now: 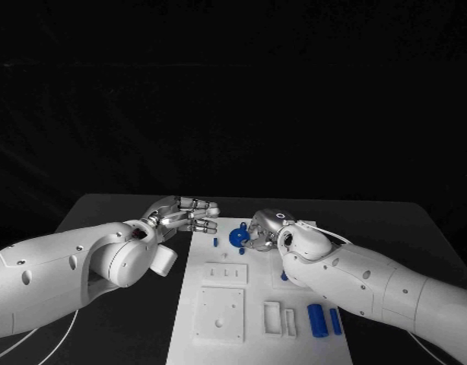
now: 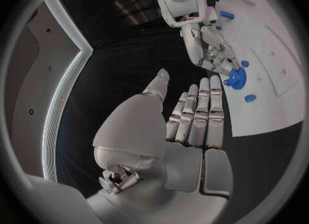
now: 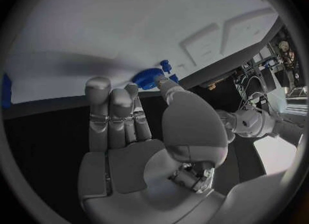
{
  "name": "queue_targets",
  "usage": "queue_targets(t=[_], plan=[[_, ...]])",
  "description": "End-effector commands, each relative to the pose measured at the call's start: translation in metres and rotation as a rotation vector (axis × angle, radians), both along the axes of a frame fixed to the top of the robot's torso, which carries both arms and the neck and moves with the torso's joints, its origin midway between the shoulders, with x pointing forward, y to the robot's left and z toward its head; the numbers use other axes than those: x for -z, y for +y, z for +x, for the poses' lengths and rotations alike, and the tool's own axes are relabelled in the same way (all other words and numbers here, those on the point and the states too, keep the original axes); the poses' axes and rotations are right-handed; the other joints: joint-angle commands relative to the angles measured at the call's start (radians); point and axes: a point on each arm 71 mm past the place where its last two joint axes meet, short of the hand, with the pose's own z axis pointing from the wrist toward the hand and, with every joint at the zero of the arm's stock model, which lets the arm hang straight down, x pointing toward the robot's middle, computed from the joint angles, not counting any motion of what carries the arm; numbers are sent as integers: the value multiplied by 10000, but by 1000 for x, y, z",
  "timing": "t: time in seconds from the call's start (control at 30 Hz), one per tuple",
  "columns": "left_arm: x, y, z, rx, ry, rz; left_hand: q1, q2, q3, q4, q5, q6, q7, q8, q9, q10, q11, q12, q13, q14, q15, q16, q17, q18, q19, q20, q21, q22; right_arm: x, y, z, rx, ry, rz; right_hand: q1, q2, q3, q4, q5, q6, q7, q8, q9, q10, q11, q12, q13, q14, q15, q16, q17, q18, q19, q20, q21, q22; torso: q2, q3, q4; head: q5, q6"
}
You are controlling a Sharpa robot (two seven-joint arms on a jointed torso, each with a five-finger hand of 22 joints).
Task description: Assemble the parts on the task board
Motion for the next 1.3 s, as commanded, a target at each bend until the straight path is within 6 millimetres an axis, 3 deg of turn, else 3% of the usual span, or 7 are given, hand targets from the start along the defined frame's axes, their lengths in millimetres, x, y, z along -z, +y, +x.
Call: queue_targets(t=[0.03, 0.23, 0.63, 0.77, 0.93, 1.07, 1.3], plan=[[-1, -2, -1, 152, -61, -53, 53, 35, 28, -55, 1, -37, -25, 17, 6, -69, -26, 49, 15, -57, -6, -45, -7, -127, -44, 5, 33, 4, 2, -2, -2, -50, 218, -37, -3, -26, 5, 9, 67, -59, -17, 31, -5, 19, 52, -29, -15, 7, -37, 44, 12, 59, 519, -11, -28, 15, 2, -2, -11, 3, -10], [-1, -1, -1, 145, -64, -51, 53, 35, 28, -55, 1, -37, -25, 17, 6, -69, -26, 49, 15, -57, -6, -45, -7, -127, -44, 5, 33, 4, -1, -10, -4, 92, -162, 299, -19, -4, 19, 42, 193, -20, -29, 34, -4, 37, 42, -19, -13, 13, -44, 57, 30, 61, 526, -17, -18, 20, -2, -1, 3, -9, 4], [-1, 6, -1, -11, -94, -27, 53, 35, 28, -55, 1, -37, -25, 17, 6, -69, -26, 49, 15, -57, -6, -45, -7, -127, -44, 5, 33, 4, -31, -49, -6, 561, -463, 1595, 121, -64, 13, 93, 59, 38, -41, 32, -6, 60, 32, -17, -12, 14, -50, 72, 49, 61, 521, -24, 50, 34, -30, 19, -61, -3, 72], [-1, 8, 0, -68, -113, -20, 53, 35, 28, -55, 1, -37, -25, 17, 6, -69, -26, 49, 15, -57, -6, -45, -7, -127, -44, 5, 33, 4, -43, -68, -5, 655, -258, 2060, 614, -64, -26, -266, -268, -7, -11, 31, -7, 60, 44, -6, -2, 15, -43, 81, 62, 47, 513, -17, 72, 51, -48, 38, -108, 10, 77], [-1, 11, 1, -129, -134, -12, 79, 31, 38, -70, 2, 48, -35, 25, 11, -35, -36, 50, 16, -45, -10, -43, -6, -123, -44, 2, 50, 5, -56, -95, -4, 536, -1, 2692, 1424, 106, -322, -1172, -906, 18, 44, 27, -10, 101, 68, 23, 9, 6, -17, 114, 117, 37, 501, 6, 80, 104, -78, 68, -193, 20, 96], [-1, 12, 1, -140, -140, -12, 81, 37, 40, -72, 3, 55, -37, 21, 9, -7, -42, 50, 15, -34, -16, -42, -6, -125, -43, 1, 51, 5, -63, -120, -5, 309, 105, 3138, 1737, 285, -505, -1728, -796, -6, 71, 30, -10, 114, 77, 51, 37, 8, -4, 137, 169, 38, 491, 18, 15, 135, -101, 117, -256, 14, 80], [-1, 13, 1, -97, -155, -5, 92, 66, 35, -88, 3, 161, -57, 28, 15, 161, -87, 54, 16, 75, -56, -30, -1, -143, -21, -30, 65, 8, -64, -158, -4, 32, 214, 3621, 2068, 428, -651, -2386, -30, 5, 68, 27, -11, 98, 60, 104, 124, -17, -12, 104, 192, 26, 462, 17, 6, 226, -136, 206, -356, 5, 70]])
